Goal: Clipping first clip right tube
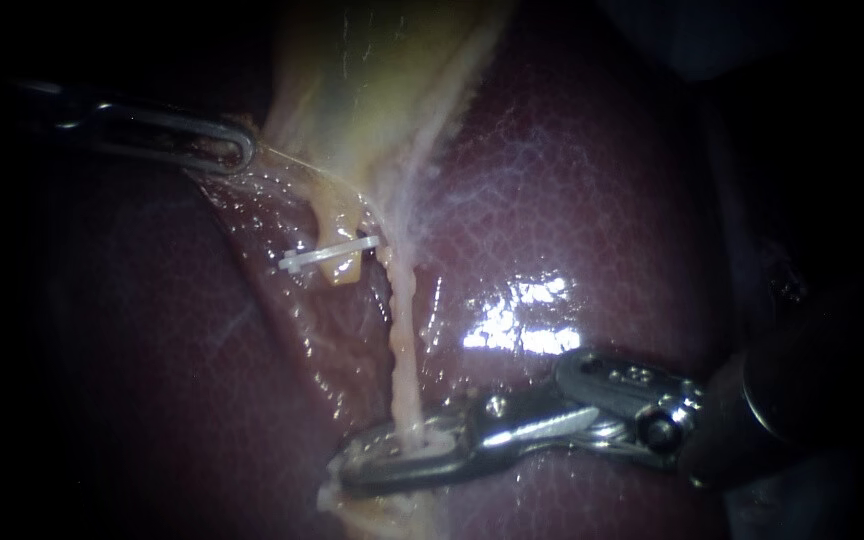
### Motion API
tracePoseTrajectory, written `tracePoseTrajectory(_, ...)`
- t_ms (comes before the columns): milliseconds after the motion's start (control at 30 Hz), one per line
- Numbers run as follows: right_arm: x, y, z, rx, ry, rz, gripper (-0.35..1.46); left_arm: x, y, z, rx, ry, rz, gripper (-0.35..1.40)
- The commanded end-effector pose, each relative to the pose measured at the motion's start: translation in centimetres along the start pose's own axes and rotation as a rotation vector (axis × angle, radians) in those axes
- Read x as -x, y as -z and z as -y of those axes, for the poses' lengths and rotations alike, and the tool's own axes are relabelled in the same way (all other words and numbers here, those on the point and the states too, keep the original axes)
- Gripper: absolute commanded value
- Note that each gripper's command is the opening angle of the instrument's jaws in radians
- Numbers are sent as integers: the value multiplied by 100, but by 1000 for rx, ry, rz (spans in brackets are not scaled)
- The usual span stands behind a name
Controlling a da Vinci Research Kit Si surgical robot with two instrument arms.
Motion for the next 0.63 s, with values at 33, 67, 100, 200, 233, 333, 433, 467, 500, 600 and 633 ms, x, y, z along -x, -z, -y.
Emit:
tracePoseTrajectory(33,-1,0,0,0,0,0,-35,0,0,0,0,0,0,-35)
tracePoseTrajectory(67,-1,0,0,0,0,0,-35,0,0,0,0,0,0,-35)
tracePoseTrajectory(100,-1,0,0,1,0,-1,-35,0,0,0,0,0,0,-35)
tracePoseTrajectory(200,-1,0,-1,1,0,-1,-35,0,0,0,0,0,0,-35)
tracePoseTrajectory(233,-1,0,-2,1,0,-1,-35,0,0,0,0,0,0,-35)
tracePoseTrajectory(333,-1,0,-3,1,0,-1,-35,0,0,0,0,0,0,-35)
tracePoseTrajectory(433,-1,1,-4,1,0,-1,-35,0,0,0,0,0,0,-35)
tracePoseTrajectory(467,-1,1,-4,1,0,0,-35,0,0,0,0,0,0,-35)
tracePoseTrajectory(500,-1,1,-4,1,0,-1,-35,0,0,0,0,0,0,-35)
tracePoseTrajectory(600,-1,1,-5,1,0,-1,-35,0,0,0,0,0,0,-35)
tracePoseTrajectory(633,-1,1,-6,1,0,-1,-35,0,0,0,0,0,0,-35)
